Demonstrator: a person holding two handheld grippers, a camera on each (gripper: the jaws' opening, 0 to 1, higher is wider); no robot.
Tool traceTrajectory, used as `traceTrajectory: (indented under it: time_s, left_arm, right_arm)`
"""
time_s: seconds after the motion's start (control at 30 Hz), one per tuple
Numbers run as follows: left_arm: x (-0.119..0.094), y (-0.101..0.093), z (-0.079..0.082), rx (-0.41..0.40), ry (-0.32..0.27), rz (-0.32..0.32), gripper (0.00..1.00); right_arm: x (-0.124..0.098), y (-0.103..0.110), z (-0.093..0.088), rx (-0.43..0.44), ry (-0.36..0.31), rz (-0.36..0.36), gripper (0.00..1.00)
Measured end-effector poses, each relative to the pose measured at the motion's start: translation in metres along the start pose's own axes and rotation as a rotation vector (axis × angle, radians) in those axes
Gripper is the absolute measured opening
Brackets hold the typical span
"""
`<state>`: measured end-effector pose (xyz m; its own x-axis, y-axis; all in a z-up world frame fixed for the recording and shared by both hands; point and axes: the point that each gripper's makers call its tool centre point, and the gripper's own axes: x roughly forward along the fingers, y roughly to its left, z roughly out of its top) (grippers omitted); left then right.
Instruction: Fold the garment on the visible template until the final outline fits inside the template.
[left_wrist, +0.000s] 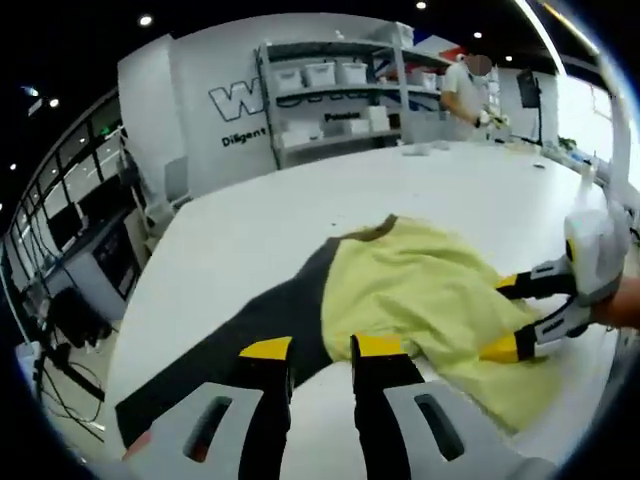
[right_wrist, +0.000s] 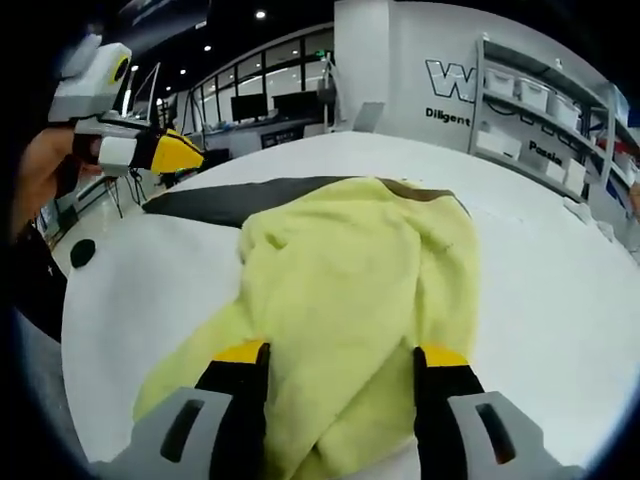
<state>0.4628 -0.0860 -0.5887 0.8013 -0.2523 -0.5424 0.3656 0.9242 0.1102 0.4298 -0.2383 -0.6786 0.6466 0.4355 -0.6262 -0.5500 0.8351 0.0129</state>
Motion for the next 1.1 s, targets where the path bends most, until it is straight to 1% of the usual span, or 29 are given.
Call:
traceTrajectory:
  time_s: [0.03,0.07,0.13,0.17,0.23,0.37,0.4,0.43,0.53,0.63,0.73,0.83,0.87,0.97,1.03,1.1]
  left_arm:
    - [0.003,-0.008,-0.001,0.004,0.002,-0.012,0.18]
    - [0.005,-0.021,-0.002,0.017,0.008,-0.038,0.18]
    - [0.009,-0.037,-0.003,0.015,0.006,-0.072,0.18]
    - [0.012,-0.048,-0.004,0.011,0.016,-0.098,0.18]
    - [0.015,-0.062,-0.005,0.02,0.018,-0.125,0.18]
    - [0.018,-0.082,-0.006,0.015,0.022,-0.166,0.18]
    - [0.019,-0.089,-0.008,0.032,0.028,-0.177,0.18]
    - [0.02,-0.091,-0.01,0.04,0.034,-0.178,0.18]
    - [0.023,-0.101,-0.021,0.044,0.06,-0.194,0.18]
    - [0.026,-0.107,-0.033,0.059,0.092,-0.203,0.18]
    - [0.029,-0.108,-0.043,0.057,0.117,-0.203,0.18]
    - [0.029,-0.106,-0.047,0.039,0.128,-0.207,0.17]
    - [0.027,-0.104,-0.047,0.03,0.126,-0.205,0.17]
    - [0.025,-0.1,-0.05,0.019,0.131,-0.203,0.17]
    - [0.023,-0.1,-0.052,0.008,0.133,-0.207,0.17]
    - [0.02,-0.101,-0.056,0.013,0.138,-0.208,0.17]
  right_arm:
    - [0.0,0.0,0.0,0.001,-0.001,-0.001,0.6]
    - [0.0,0.0,0.0,0.001,-0.001,-0.002,0.6]
    - [0.0,0.0,0.0,0.002,-0.002,-0.003,0.6]
    - [0.001,0.0,0.0,0.002,-0.003,-0.004,0.6]
    - [0.0,0.0,0.0,0.003,-0.004,-0.005,0.6]
    - [0.0,0.001,0.0,0.004,-0.009,-0.006,0.6]
    - [0.0,0.001,0.0,0.004,-0.01,-0.006,0.6]
    - [0.001,0.0,0.0,0.004,-0.011,-0.007,0.6]
    - [0.001,0.0,0.0,0.006,-0.012,-0.008,0.61]
    - [0.0,0.001,0.0,0.005,-0.012,-0.008,0.61]
    - [0.001,0.001,0.0,0.006,-0.008,-0.007,0.61]
    - [-0.001,0.0,0.001,0.028,0.002,-0.008,0.6]
    - [-0.002,0.0,0.001,0.044,-0.007,-0.006,0.6]
    - [-0.002,0.0,0.0,0.041,-0.014,-0.009,0.6]
    - [-0.002,0.0,0.001,0.05,-0.016,-0.01,0.6]
    - [-0.003,0.0,0.003,0.053,-0.019,-0.011,0.6]
